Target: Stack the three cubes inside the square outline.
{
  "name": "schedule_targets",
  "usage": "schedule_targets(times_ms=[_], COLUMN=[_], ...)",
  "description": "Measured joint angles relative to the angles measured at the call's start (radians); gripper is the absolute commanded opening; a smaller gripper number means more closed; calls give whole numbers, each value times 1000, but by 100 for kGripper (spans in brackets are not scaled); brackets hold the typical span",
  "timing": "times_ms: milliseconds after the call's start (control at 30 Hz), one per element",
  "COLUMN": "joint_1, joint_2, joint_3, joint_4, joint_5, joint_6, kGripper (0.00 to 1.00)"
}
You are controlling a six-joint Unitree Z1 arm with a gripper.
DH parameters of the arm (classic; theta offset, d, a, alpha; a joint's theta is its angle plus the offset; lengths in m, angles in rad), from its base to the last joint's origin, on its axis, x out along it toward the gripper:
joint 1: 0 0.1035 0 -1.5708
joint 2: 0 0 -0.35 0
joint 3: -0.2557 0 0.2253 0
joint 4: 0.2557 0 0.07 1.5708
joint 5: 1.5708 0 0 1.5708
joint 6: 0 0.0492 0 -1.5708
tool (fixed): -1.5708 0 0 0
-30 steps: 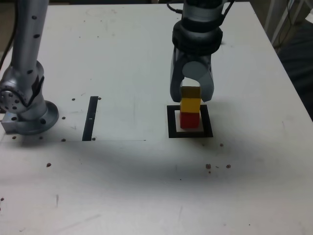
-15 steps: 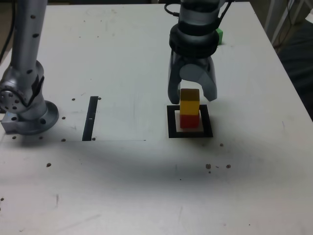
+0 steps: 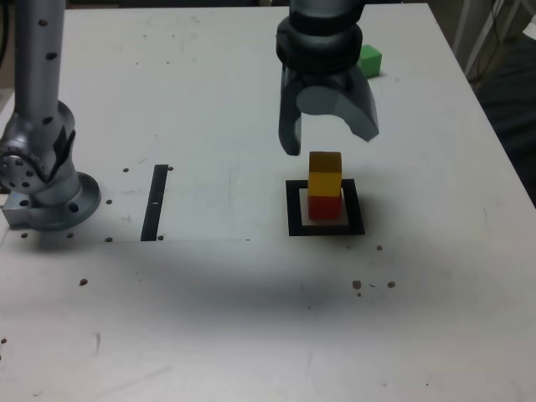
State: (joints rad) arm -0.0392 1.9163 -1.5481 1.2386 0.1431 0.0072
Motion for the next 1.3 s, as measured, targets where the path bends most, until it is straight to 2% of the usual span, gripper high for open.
schedule_targets(times_ms=[200, 367, 733, 1300], joint_1=[77, 161, 350, 516], joint_2=[0, 8, 150, 320], joint_3=[-57, -125, -342, -626], joint_4=[19, 67, 147, 224], joint_5=[8, 10, 19, 20], joint_6=[81, 134, 247, 350], kGripper=[99, 99, 99, 99])
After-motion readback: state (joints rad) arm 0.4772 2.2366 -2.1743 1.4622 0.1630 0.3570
